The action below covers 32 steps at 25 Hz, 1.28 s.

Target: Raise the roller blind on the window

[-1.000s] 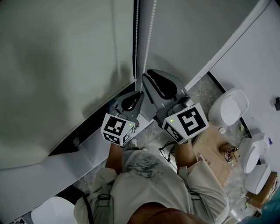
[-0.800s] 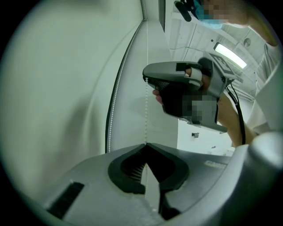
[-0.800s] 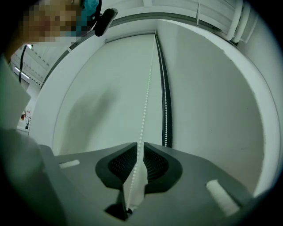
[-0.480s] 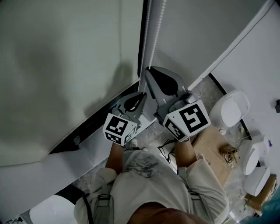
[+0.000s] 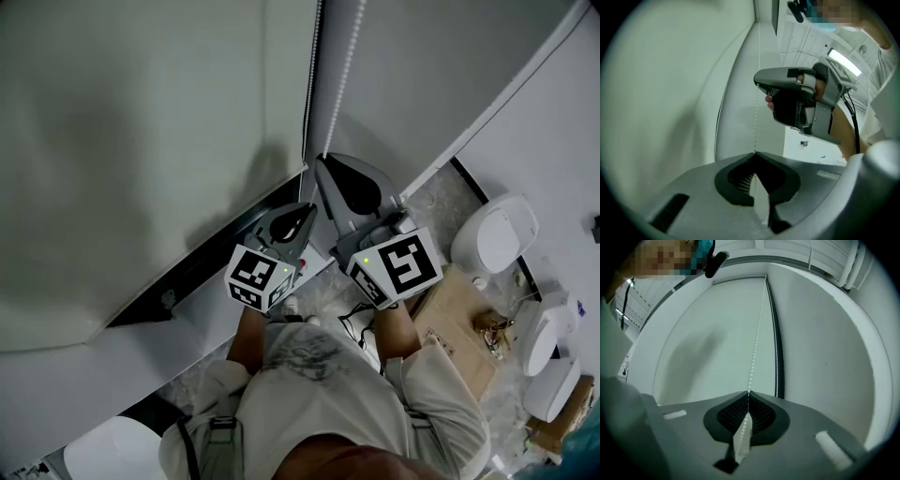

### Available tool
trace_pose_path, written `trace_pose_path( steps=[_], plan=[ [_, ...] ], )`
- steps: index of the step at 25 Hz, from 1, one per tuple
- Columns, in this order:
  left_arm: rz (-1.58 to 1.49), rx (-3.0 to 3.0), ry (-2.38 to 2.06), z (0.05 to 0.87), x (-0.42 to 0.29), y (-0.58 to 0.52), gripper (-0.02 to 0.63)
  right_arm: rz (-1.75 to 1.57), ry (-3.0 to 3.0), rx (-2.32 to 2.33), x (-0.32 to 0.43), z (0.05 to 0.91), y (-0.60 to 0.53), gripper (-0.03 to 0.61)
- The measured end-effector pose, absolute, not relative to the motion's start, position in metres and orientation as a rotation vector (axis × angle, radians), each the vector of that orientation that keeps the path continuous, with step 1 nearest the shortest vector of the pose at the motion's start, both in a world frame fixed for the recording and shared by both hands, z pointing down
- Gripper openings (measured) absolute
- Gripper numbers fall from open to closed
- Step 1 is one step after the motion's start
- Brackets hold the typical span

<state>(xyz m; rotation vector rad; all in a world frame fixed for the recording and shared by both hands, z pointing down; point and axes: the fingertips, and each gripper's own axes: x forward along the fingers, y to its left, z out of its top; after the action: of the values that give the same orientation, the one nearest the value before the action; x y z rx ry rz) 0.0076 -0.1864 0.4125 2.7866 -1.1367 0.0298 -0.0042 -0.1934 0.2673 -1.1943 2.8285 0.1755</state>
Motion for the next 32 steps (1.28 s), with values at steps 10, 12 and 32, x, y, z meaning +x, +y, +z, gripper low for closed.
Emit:
trace_pose_path(
  steps=[10,12,32],
  plan=[
    [0.077,2.736,-1.112,0.444,0.006,-0.186,0.009,0.141,2.835,-1.246,-0.004,0.295,-0.194,0.014],
    [0.098,2.726,-1.114,0.448,0.002,-0.185,0.009,0.135,2.842,-1.258,-0.007,0.298,-0.193,0.014],
    [0.181,2.619,-1.054,0.514,0.006,-0.182,0.009,0.021,2.878,-1.321,-0.002,0.363,-0.185,0.014]
  ],
)
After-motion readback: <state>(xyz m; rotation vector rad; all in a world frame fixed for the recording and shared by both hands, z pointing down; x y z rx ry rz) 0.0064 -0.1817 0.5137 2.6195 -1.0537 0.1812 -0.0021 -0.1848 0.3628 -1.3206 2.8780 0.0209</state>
